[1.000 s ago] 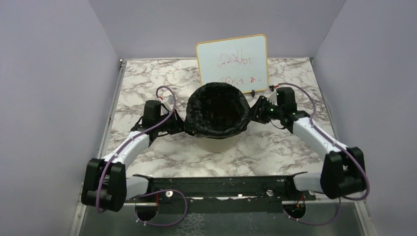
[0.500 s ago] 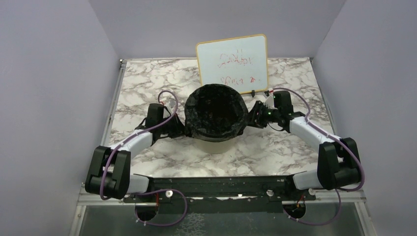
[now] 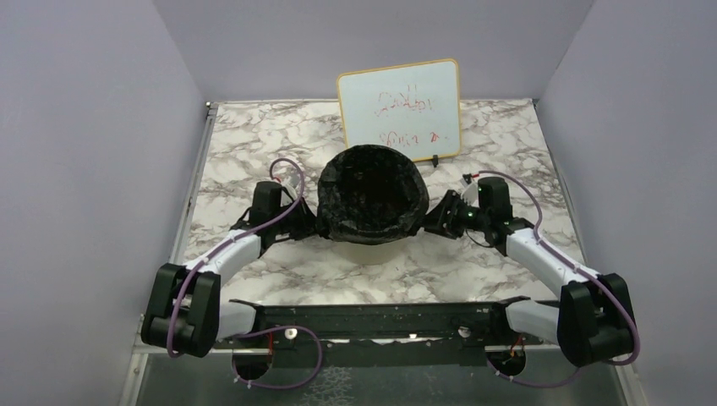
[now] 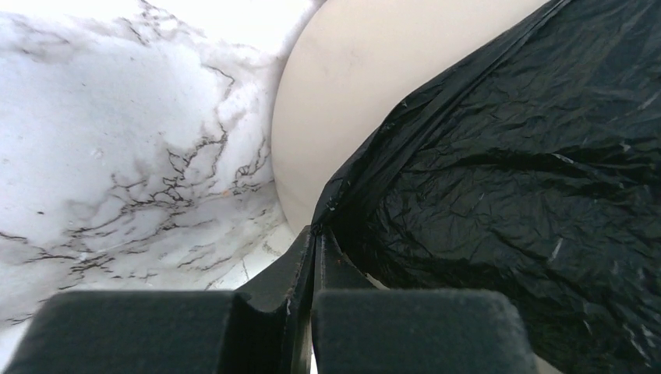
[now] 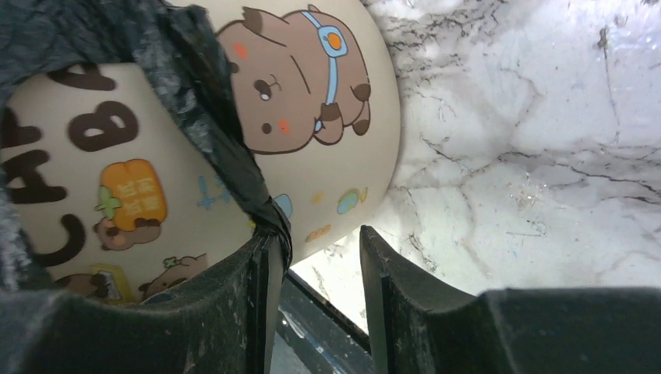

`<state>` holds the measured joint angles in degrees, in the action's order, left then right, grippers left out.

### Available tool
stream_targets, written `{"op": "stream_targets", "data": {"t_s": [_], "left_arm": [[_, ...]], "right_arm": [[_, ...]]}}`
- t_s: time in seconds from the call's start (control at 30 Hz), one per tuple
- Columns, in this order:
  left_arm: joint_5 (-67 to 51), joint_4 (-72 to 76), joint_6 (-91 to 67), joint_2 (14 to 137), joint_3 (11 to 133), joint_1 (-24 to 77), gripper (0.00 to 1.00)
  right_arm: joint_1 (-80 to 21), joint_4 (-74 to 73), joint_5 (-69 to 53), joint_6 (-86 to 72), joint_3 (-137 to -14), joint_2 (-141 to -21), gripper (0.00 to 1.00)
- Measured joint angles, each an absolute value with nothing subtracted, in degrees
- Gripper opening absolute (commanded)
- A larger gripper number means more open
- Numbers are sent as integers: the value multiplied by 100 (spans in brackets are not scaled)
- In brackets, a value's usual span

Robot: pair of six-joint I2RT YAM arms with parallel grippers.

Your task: Put the trash bags into the trash bin

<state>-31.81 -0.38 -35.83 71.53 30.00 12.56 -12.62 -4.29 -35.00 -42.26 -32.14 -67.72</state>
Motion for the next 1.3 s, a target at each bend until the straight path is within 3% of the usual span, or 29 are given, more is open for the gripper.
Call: {"op": "stream_targets", "data": {"t_s": [0.33,0.47,0.5,0.8,1.07,1.3], "left_arm": [[-3030,325,-3769,7284,2722,1645,1],[-3013,287,-3734,7360,2814,1662,27],[-3006,215,-3699,7450,2923,1662,29],[-2574,-355,-3653,7153,3267,1691,33],[-2543,-403,-3616,7035,3330,1691,33],[-2532,-574,-3612,7065,3354,1688,36]], "right_arm": [[-1258,-611,-3573,-4211,-3426,-6790,46],[-1256,-646,-3660,-4132,-3487,-6790,46],[-1253,-694,-3662,-4097,-3487,-6790,46],[-1253,-1269,-3229,-3828,-3579,-6344,47],[-1253,-891,-3511,-3964,-3304,-7286,46],[-1253,-1426,-3164,-3785,-3682,-6711,47]]}}
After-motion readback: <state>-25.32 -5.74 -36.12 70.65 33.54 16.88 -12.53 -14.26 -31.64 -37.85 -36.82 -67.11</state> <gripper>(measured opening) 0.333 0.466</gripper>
